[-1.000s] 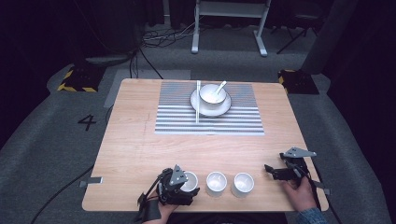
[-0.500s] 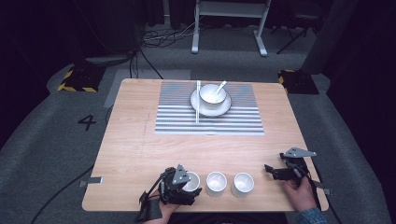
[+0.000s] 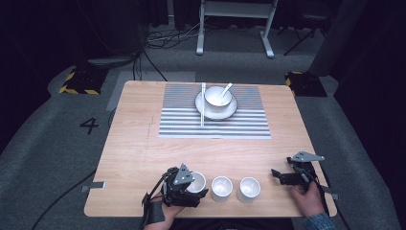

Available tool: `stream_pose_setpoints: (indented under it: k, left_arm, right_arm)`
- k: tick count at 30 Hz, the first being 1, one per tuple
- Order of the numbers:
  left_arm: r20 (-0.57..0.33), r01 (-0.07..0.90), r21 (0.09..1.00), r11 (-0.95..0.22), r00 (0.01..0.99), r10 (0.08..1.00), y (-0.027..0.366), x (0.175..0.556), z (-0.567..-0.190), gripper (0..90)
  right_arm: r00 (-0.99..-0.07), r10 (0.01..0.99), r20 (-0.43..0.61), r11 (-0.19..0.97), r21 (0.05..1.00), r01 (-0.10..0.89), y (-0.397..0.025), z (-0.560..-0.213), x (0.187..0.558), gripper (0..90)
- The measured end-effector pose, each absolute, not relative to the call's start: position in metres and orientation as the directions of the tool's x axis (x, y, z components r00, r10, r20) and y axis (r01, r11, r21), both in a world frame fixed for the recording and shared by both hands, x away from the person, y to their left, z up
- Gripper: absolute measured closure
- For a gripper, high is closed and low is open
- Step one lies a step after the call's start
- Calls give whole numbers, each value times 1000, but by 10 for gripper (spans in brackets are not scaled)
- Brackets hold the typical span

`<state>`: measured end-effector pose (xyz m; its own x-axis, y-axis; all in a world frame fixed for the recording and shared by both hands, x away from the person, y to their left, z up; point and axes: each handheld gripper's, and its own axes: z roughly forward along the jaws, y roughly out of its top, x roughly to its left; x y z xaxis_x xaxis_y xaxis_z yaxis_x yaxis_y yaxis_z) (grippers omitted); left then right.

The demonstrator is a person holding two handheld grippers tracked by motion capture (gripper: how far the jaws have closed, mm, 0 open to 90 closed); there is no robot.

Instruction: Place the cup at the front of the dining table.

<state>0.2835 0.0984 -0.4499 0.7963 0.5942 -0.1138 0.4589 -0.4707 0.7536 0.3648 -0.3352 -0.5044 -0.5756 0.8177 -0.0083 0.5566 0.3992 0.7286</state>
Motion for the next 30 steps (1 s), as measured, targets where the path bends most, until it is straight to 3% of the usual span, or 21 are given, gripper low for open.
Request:
stream_pose_setpoints:
  k: [17, 30]
  left_arm:
    - [-91, 433, 804, -408, 768, 634, 104, 286, -418, 265]
    - [-79, 419, 833, -362, 737, 672, 114, 313, -392, 265]
  right_arm:
    - [-577, 817, -6, 398, 730, 556, -335, -504, 364, 115]
    - [-579, 815, -3, 397, 730, 556, -336, -504, 365, 119]
